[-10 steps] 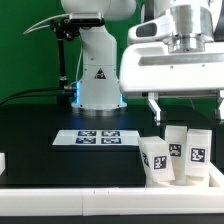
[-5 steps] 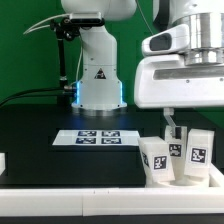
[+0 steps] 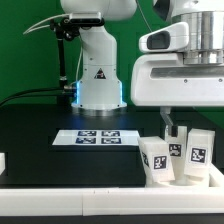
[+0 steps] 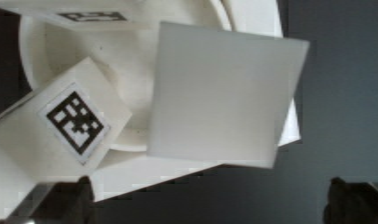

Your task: Assemble stool

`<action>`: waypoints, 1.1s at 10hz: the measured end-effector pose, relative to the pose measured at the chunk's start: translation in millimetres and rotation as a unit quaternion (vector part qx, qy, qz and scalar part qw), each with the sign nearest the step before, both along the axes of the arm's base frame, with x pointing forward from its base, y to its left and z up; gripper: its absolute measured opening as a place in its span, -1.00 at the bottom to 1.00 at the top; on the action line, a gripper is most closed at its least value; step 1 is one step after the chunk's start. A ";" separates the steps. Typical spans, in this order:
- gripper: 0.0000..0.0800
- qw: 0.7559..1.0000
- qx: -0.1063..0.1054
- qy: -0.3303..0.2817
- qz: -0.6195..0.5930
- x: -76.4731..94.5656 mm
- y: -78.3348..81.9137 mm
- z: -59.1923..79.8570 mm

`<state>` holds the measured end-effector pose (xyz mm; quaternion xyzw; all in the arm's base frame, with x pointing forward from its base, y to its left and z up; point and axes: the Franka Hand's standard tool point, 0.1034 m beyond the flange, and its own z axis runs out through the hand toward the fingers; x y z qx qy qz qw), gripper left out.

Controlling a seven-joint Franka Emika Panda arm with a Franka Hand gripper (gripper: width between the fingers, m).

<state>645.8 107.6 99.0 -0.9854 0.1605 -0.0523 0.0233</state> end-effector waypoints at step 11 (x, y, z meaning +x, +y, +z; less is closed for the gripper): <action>-0.04 0.993 0.020 0.028 -0.112 -12.6 1.6 -21.0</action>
Offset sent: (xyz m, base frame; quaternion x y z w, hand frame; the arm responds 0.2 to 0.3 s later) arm -0.0059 0.0216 -0.0205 0.0009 -0.0487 0.0647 0.9967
